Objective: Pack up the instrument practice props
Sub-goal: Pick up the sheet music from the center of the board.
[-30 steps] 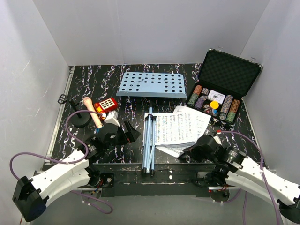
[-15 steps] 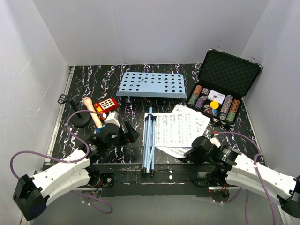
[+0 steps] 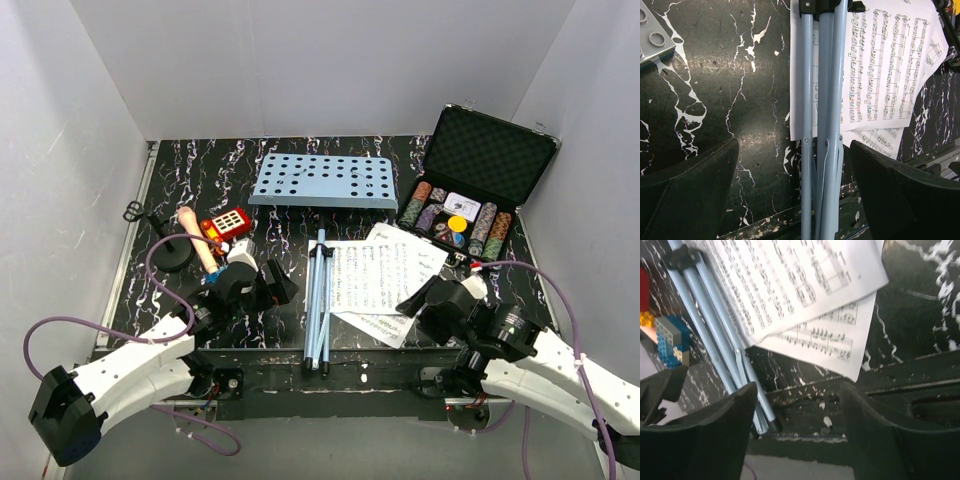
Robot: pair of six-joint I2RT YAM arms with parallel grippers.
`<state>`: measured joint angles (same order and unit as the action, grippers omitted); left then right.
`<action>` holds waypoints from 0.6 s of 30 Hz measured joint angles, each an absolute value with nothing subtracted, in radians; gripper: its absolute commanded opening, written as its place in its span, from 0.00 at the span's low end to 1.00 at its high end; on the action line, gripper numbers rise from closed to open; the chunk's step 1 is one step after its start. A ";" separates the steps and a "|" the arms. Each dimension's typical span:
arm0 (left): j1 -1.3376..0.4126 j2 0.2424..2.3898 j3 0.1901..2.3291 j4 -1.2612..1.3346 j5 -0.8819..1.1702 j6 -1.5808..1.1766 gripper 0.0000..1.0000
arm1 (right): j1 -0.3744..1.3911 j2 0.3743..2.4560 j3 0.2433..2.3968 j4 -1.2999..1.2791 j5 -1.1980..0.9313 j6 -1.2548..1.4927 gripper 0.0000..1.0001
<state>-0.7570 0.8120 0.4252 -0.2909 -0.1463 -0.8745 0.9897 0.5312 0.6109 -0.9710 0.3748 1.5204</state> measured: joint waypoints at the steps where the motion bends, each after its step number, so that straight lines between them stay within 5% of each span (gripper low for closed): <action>1: -0.757 0.813 0.425 -0.290 -0.146 -0.875 0.94 | 0.989 0.536 0.618 -0.970 0.402 1.509 0.82; 18: -0.757 0.851 0.448 -0.277 -0.132 -0.870 0.94 | 0.604 0.731 0.551 -0.746 0.346 1.181 0.85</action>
<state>-0.7570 0.8509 0.4480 -0.2771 -0.1318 -0.8696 0.6041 0.7311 0.5510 -0.7460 0.3458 1.1809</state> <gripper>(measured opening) 0.939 0.850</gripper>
